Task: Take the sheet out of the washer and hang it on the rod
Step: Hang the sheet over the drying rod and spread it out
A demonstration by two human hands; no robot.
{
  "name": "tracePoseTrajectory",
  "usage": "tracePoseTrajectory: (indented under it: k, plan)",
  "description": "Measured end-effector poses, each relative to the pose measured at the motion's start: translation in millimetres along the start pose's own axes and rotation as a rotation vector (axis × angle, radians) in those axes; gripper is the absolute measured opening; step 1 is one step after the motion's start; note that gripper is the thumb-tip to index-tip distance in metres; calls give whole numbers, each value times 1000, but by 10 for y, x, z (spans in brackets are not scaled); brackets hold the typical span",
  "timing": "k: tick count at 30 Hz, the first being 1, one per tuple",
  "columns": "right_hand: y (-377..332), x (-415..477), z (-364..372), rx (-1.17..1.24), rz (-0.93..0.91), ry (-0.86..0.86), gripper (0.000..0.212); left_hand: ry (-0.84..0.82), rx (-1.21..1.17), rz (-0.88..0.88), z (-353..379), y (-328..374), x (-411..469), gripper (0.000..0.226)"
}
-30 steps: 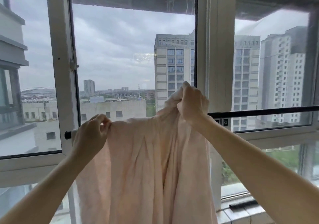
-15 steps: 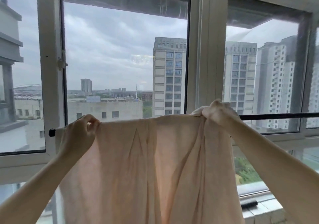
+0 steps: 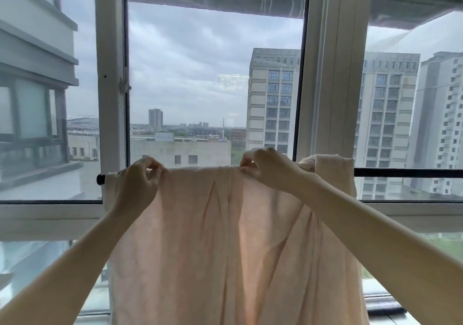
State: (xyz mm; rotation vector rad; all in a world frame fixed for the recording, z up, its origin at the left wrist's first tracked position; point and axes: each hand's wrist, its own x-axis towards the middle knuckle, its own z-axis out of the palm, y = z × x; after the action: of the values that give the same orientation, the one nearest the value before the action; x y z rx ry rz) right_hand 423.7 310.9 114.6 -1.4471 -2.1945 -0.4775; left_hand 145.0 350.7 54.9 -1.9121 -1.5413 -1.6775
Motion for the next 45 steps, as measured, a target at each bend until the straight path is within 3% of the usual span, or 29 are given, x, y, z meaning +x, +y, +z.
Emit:
tracePoseTrajectory:
  k: [6,16,20,26,29,33,36,42,45]
  plan:
    - [-28,41,118,-53,4,151,13,-5,-23,-3,33,-37,8,10]
    - [98,-74,-31,-164,-10,176,17,55,-41,28,110,68,-38,13]
    - [377,-88,-136,-149,162,237,21,70,-85,6,144,63,-14,10]
    - [1021,-241,-246,-66,496,266,21,55,54,9,200,-102,65,10]
    - [1229,-437,-264,-83,562,308,3,62,89,-12,217,11,49,10]
    - [1306,-577,-277,-110,588,356,5,73,95,-28,262,124,27,10]
    - [1251,-573,-302,-144,497,344,9,62,89,12,263,187,-16,9]
    - [840,-479,-278,-60,172,290,9,-122,-44,340,404,479,-133,16]
    - [594,-426,-207,-20,75,249,10,-174,-110,388,515,596,-134,19]
